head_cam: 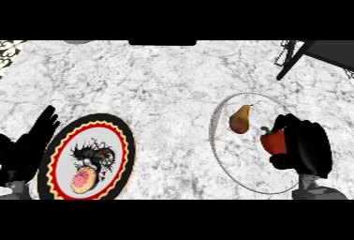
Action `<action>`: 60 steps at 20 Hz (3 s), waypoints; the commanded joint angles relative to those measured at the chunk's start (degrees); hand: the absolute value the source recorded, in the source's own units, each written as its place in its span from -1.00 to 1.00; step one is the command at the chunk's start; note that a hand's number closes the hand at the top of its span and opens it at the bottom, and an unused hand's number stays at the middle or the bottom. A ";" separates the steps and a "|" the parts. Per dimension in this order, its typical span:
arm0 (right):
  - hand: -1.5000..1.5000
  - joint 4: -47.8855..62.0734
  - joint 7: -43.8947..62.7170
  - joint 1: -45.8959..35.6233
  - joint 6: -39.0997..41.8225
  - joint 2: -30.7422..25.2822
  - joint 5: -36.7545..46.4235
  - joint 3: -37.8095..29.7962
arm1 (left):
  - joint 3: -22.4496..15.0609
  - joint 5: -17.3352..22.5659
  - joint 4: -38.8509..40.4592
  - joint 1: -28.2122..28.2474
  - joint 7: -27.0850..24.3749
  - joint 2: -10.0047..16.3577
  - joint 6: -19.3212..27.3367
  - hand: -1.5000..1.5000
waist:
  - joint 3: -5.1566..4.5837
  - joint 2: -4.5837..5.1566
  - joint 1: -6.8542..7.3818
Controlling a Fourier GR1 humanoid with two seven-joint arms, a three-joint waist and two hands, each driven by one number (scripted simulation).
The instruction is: Pick the bell pepper from the placemat and place it in the tiered shelf
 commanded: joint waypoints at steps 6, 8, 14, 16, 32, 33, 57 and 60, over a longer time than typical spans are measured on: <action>1.00 11.26 -3.30 -24.25 19.96 -6.67 -18.88 -16.44 | 1.87 1.04 2.08 -1.26 -0.32 1.21 -1.90 0.00 | 0.24 0.32 0.27; 1.00 4.31 -3.29 -23.20 25.34 -9.70 -22.29 -18.91 | 0.30 -0.51 -3.11 1.12 1.55 -0.53 0.37 0.00 | 0.26 0.07 -0.15; 1.00 -2.48 2.55 -25.88 31.64 -8.12 -33.54 -28.67 | 0.50 -0.90 0.21 0.57 -0.64 -1.35 -0.14 0.00 | 0.24 -0.07 -0.87; 1.00 -4.94 4.10 -26.72 34.32 -9.10 -38.26 -33.59 | 1.52 -0.70 2.40 1.62 -2.69 -0.54 -1.26 0.00 | 0.22 -0.12 -1.20; 1.00 -5.53 21.07 -45.14 33.38 -21.14 -48.22 -40.50 | 2.35 -1.65 3.36 -1.31 -2.50 -1.08 -1.55 0.00 | 0.24 0.30 -0.03; 1.00 -3.63 22.73 -47.51 33.58 -22.57 -47.04 -38.46 | 2.22 -1.06 -1.24 3.60 -2.59 -0.22 -3.52 0.00 | 0.24 0.23 0.48; 1.00 41.01 2.50 -58.45 13.92 -41.04 -32.40 -25.83 | 0.96 -3.12 -3.39 1.21 1.18 -3.08 -2.12 0.00 | 0.27 0.51 1.06; 1.00 47.58 -1.05 -57.79 7.46 -39.90 -31.30 -26.46 | 1.54 -3.14 -1.37 -0.30 1.70 -2.33 -2.49 0.00 | 0.29 0.65 1.11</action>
